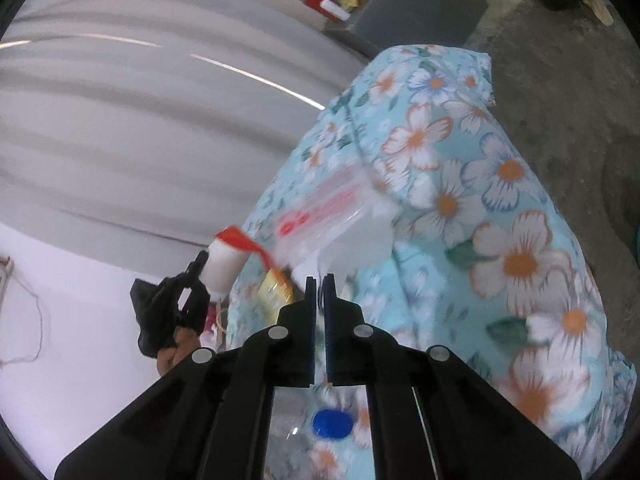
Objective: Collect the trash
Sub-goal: 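Grasp the white paper cup with the left gripper while the right gripper grasps the clear bag, then carry the clear bag over the wastebasket and open the right gripper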
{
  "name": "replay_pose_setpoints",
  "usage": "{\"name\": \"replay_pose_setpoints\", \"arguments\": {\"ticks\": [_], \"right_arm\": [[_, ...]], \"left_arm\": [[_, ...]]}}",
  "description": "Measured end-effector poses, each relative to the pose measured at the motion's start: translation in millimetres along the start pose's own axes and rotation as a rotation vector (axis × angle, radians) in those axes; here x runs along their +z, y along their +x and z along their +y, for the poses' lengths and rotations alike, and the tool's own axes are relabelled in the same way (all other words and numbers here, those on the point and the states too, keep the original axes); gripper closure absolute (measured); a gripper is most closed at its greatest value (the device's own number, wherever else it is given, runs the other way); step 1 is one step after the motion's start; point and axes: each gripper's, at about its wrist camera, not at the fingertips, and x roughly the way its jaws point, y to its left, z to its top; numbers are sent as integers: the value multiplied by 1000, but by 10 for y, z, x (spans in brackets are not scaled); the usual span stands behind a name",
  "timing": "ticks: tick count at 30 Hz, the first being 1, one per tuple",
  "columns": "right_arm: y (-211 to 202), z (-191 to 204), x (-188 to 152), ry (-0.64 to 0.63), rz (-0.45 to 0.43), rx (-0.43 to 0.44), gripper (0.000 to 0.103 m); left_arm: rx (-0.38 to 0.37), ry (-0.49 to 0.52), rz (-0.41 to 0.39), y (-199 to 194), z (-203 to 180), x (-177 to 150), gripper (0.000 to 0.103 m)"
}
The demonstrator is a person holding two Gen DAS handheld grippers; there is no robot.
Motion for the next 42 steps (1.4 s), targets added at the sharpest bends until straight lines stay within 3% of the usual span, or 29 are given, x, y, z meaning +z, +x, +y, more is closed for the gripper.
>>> {"name": "replay_pose_setpoints", "arguments": {"ticks": [10, 15, 16, 18, 19, 20, 23, 27, 30, 32, 34, 35, 42], "right_arm": [[-438, 279, -416, -82, -28, 39, 99], [-622, 317, -481, -109, -75, -10, 99], [-620, 267, -454, -84, -66, -6, 97], [-564, 143, -390, -12, -38, 14, 78], [-527, 92, -357, 13, -32, 18, 56], [-473, 37, -327, 36, -25, 20, 50], [-166, -122, -218, 118, 24, 27, 48], [168, -248, -70, 192, 26, -13, 48], [343, -217, 43, 173, 4, -22, 52], [405, -206, 69, 174, -1, -25, 77], [439, -192, 75, 167, -5, -8, 94], [433, -177, 65, 159, -7, -8, 98], [230, 25, -103, 78, -24, 25, 101]], "left_arm": [[-13, 139, -19, -401, -362, -197, 102], [-38, 205, -30, -636, -573, -337, 102], [-39, 223, -34, -692, -622, -377, 102], [-35, 257, -41, -773, -703, -455, 102], [-30, 278, -45, -817, -743, -507, 102], [-24, 299, -49, -858, -780, -564, 102], [-11, 350, -61, -943, -854, -721, 102], [1, 409, -87, -1038, -919, -947, 102], [13, 452, -94, -1067, -940, -1103, 102], [25, 484, -88, -1072, -951, -1195, 102], [39, 508, -87, -1078, -958, -1260, 102], [47, 516, -87, -1081, -954, -1284, 102], [74, 514, -97, -1071, -895, -1293, 102]]}}
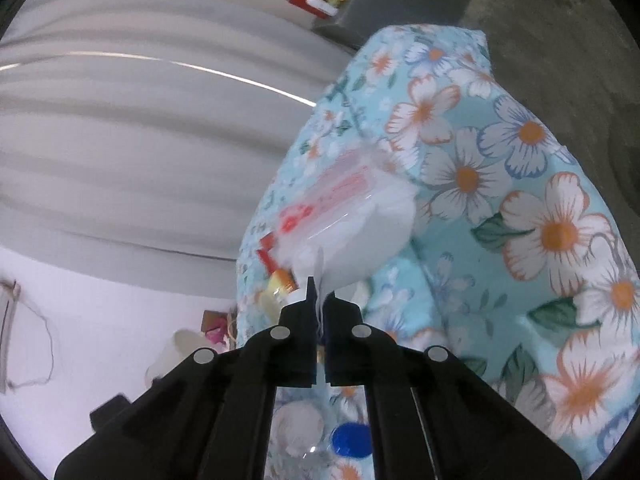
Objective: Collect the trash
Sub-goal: 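Carry the clear bag over the wastebasket and open the right gripper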
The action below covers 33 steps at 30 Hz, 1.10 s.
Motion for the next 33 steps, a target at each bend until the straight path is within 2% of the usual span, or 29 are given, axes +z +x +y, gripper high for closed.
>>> {"name": "replay_pose_setpoints", "arguments": {"ticks": [7, 15, 27, 33], "right_arm": [[-476, 269, -205, -83, -47, 55, 101], [-1255, 310, -462, -111, -156, 88, 101], [-2356, -443, -829, 20, -384, 78, 101], [-2885, -936, -846, 94, -508, -29, 101]], "left_arm": [[63, -45, 57, 147, 119, -37, 102], [65, -36, 83, 157, 22, -74, 102], [4, 75, 76, 93, -581, 30, 102], [-26, 107, 96, 219, -910, 4, 102]]}}
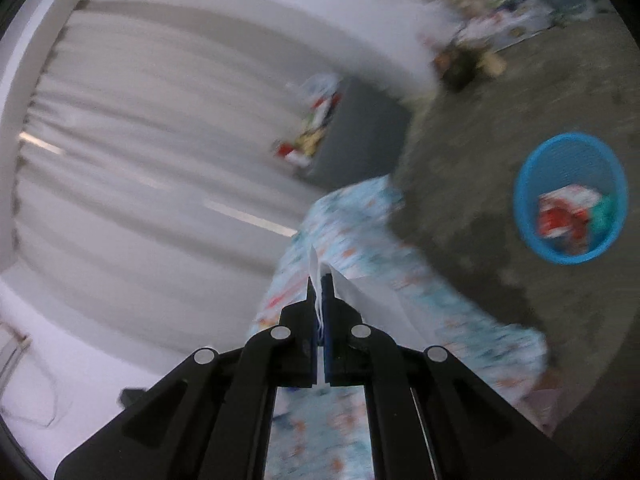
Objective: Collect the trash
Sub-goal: 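Carry the clear bag over the wastebasket and open the right gripper, then move the right gripper back to the bed and grasp the Pepsi bottle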
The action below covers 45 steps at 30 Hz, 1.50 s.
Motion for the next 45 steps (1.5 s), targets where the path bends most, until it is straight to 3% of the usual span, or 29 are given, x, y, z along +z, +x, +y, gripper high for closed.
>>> {"name": "replay_pose_setpoints", "arguments": {"ticks": [8, 15, 19, 25, 37, 39, 41, 45], "right_arm": [[-224, -709, 321, 88, -57, -161, 101], [129, -1381, 612, 165, -20, -291, 101], [373, -1636, 703, 201, 5, -325, 100], [847, -2033, 763, 258, 127, -343, 100], [1454, -2888, 865, 383, 234, -407, 99], [1585, -3033, 840, 408, 272, -391, 95], [1745, -3238, 770, 455, 338, -430, 66], [1822, -3432, 681, 461, 359, -501, 55]], "left_arm": [[-29, 34, 47, 305, -296, -41, 102], [-46, 60, 97, 620, -521, -44, 102], [-40, 69, 116, 739, -605, -48, 102], [-21, 80, 143, 870, -681, -60, 102], [15, 89, 163, 1001, -734, -44, 102], [21, 84, 170, 1033, -713, -59, 102], [23, 78, 176, 1044, -701, -72, 102], [25, 76, 178, 1051, -689, -75, 102]]}}
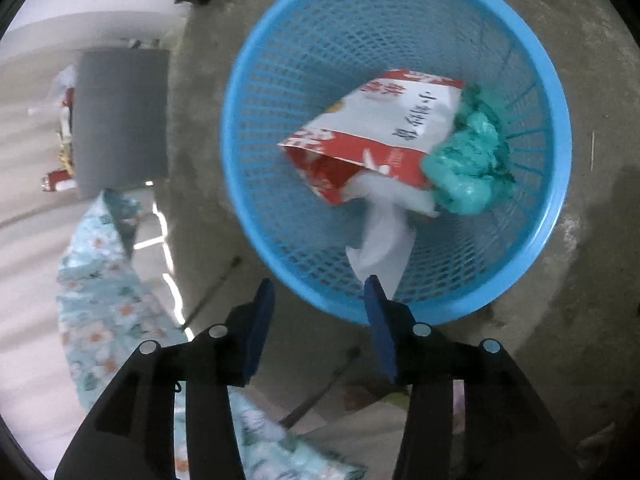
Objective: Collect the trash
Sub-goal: 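Move the right gripper back to the bed and grasp the Pepsi bottle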
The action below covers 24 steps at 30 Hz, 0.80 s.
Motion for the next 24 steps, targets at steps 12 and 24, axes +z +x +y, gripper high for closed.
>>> {"name": "replay_pose_setpoints", "arguments": {"ticks": [12, 24], "right_arm": [[-837, 260, -788, -125, -114, 170, 47], [-895, 1976, -3007, -685, 89, 397, 41]], "left_arm": [[130, -2, -140, -559, 314, -103, 102], [347, -217, -186, -1164, 1195, -533, 102]]}}
